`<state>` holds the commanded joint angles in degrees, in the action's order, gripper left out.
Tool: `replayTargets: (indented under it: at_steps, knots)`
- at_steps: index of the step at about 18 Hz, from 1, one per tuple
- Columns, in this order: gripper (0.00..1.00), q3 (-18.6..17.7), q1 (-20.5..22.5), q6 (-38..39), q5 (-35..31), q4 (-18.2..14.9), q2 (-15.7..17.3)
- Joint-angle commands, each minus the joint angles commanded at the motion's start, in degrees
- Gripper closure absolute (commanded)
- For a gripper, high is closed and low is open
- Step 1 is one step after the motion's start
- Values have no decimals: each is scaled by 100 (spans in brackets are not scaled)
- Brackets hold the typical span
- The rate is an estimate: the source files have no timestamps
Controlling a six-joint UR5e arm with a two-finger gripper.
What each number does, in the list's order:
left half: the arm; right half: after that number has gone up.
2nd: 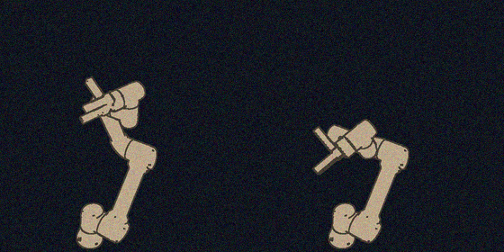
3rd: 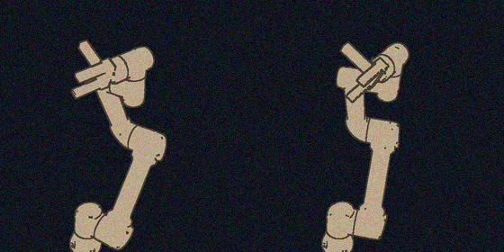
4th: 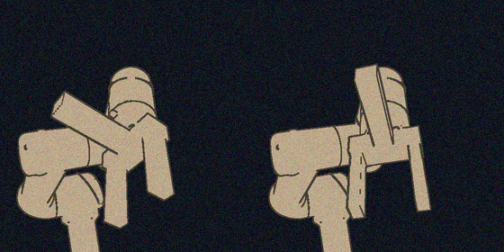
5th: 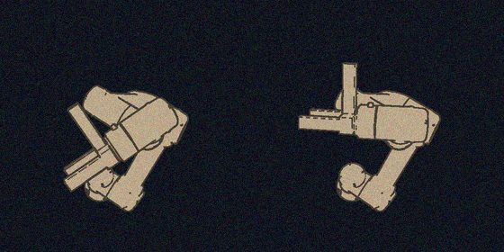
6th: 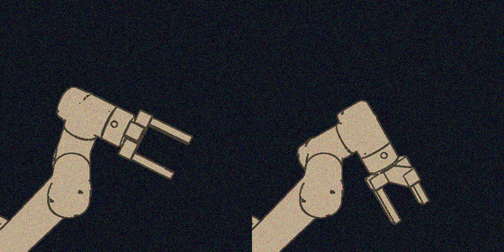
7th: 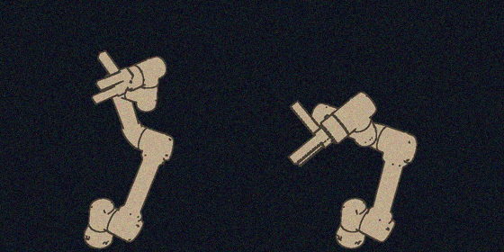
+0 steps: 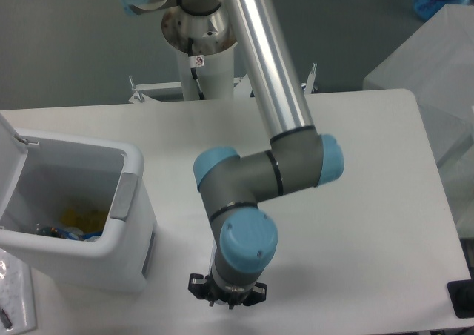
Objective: Place the trash in the trash can
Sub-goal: 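Close the gripper around the water bottle and lift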
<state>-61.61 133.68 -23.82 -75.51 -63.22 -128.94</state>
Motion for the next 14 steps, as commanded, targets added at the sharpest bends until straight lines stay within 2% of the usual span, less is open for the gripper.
replayTargets:
  at_steps: [3, 7, 9, 11, 14]
  knots:
    - [100, 9, 97, 0, 413, 704, 237]
    - [100, 44, 211, 9, 984, 1451, 528]
    - [100, 262, 272, 17, 1475, 1584, 607]
    - [100, 509, 299, 35, 1898, 1585, 634]
    - [100, 580, 282, 79, 2180, 1585, 923]
